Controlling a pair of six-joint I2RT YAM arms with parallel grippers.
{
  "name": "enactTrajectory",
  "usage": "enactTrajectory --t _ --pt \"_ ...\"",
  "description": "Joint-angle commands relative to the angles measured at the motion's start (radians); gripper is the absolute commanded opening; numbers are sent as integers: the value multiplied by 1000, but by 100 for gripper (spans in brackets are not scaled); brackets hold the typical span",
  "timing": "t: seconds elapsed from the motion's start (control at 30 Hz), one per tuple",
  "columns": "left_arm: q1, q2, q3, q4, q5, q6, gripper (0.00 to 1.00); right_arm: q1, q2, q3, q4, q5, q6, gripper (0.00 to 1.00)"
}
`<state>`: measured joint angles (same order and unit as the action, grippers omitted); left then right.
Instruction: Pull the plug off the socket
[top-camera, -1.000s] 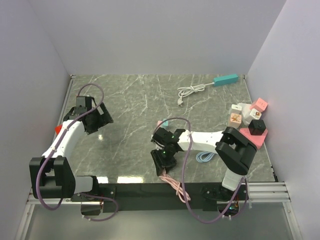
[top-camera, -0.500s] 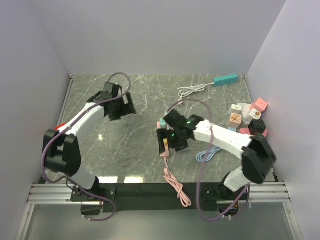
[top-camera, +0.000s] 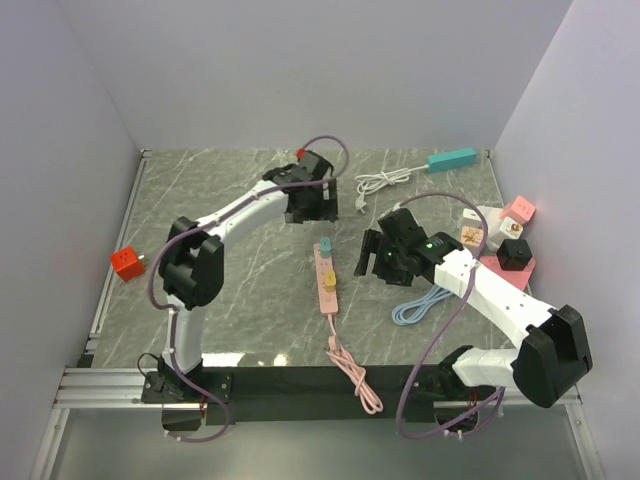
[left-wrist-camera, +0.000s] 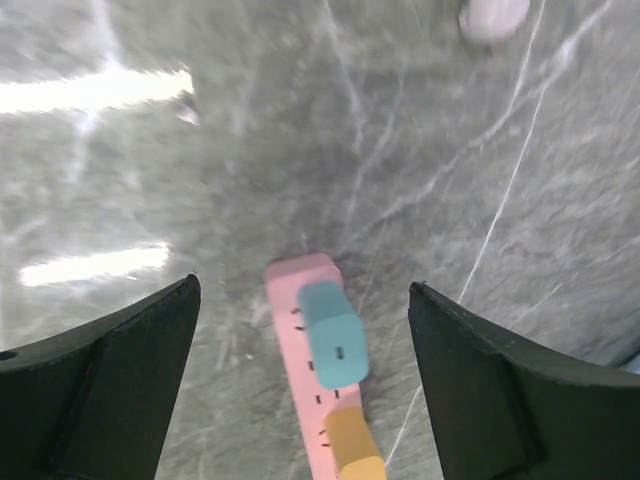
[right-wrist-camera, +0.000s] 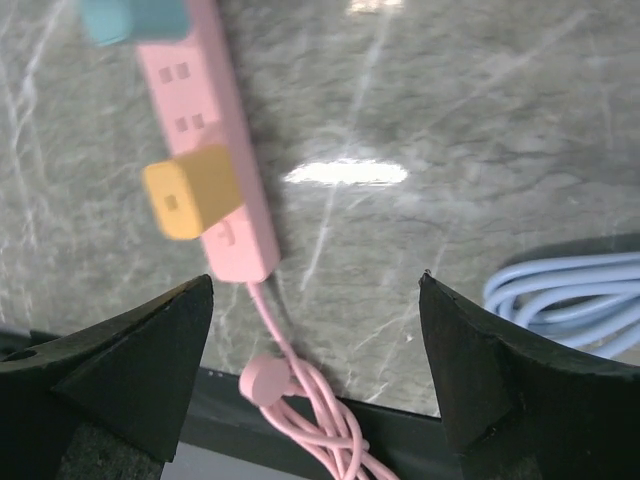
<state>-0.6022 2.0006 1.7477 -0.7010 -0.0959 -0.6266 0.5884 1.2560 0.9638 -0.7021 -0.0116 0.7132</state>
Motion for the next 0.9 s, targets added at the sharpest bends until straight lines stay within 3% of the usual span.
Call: enactTrajectory --t 0.0,0.3,0.43,0.7,0.8,0.87 --pt "-56 44 69 -95 -76 -27 90 -54 -29 -51 53 15 52 89" --pt "-126 75 20 -84 -62 -54 74 -133 -50 -152 179 -94 35 87" --pt "-131 76 -13 -61 -44 -55 64 -151 -35 -189 279 -224 19 86" --pt "-130 64 -103 12 10 -56 58 -177 39 -252 541 -421 23 85" --pt "-130 64 -129 60 45 -53 43 -180 98 -241 622 -490 16 85" --pt "-130 58 -135 77 68 -48 23 -179 152 -225 663 -525 6 85"
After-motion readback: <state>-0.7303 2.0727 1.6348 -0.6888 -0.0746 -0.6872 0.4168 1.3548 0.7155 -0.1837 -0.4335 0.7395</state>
